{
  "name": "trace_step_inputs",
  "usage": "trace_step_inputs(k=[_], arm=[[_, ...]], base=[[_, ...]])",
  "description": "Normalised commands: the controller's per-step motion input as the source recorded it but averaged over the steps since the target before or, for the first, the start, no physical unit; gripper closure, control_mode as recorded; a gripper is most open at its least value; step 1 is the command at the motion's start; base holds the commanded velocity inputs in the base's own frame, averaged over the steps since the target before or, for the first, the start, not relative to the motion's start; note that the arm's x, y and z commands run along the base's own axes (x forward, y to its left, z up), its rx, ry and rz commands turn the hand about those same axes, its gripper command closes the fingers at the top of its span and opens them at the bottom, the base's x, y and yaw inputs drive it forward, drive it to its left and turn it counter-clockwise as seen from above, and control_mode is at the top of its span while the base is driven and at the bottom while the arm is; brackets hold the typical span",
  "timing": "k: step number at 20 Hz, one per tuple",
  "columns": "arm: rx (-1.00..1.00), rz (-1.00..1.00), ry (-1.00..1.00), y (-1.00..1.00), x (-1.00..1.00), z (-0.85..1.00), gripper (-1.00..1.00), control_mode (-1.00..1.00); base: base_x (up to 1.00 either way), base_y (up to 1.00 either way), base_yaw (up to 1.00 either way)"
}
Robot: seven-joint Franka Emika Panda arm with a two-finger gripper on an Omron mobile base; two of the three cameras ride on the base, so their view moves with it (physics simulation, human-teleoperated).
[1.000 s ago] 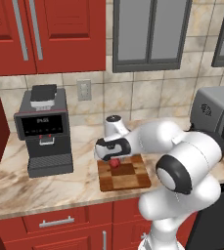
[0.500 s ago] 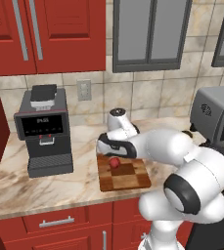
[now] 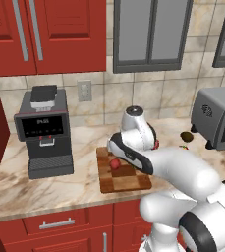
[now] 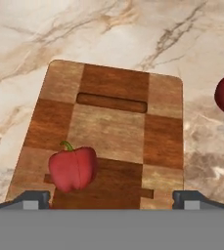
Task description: Place the avocado, onion, tomato, and bell pepper on the cutting board.
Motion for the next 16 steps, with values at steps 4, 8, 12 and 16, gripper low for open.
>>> trace_step_inputs(k=[4,8,12,16], arm=[[0.0,0.07,-0.1,-0.47,-0.38,0.24,-1.0,-1.0],[0.0,0.04,-0.07,-0.56,-0.35,0.21,-1.0,-1.0],[0.0,0.01,-0.05,-0.62,-0.34,0.21,-1.0,-1.0],[0.0,0.0,-0.02,-0.6,-0.13,0.22,-1.0,-1.0]], base=[[0.0,0.0,0.0],[0.0,0.0,0.0],[0.0,0.0,0.0],[0.0,0.0,0.0]])
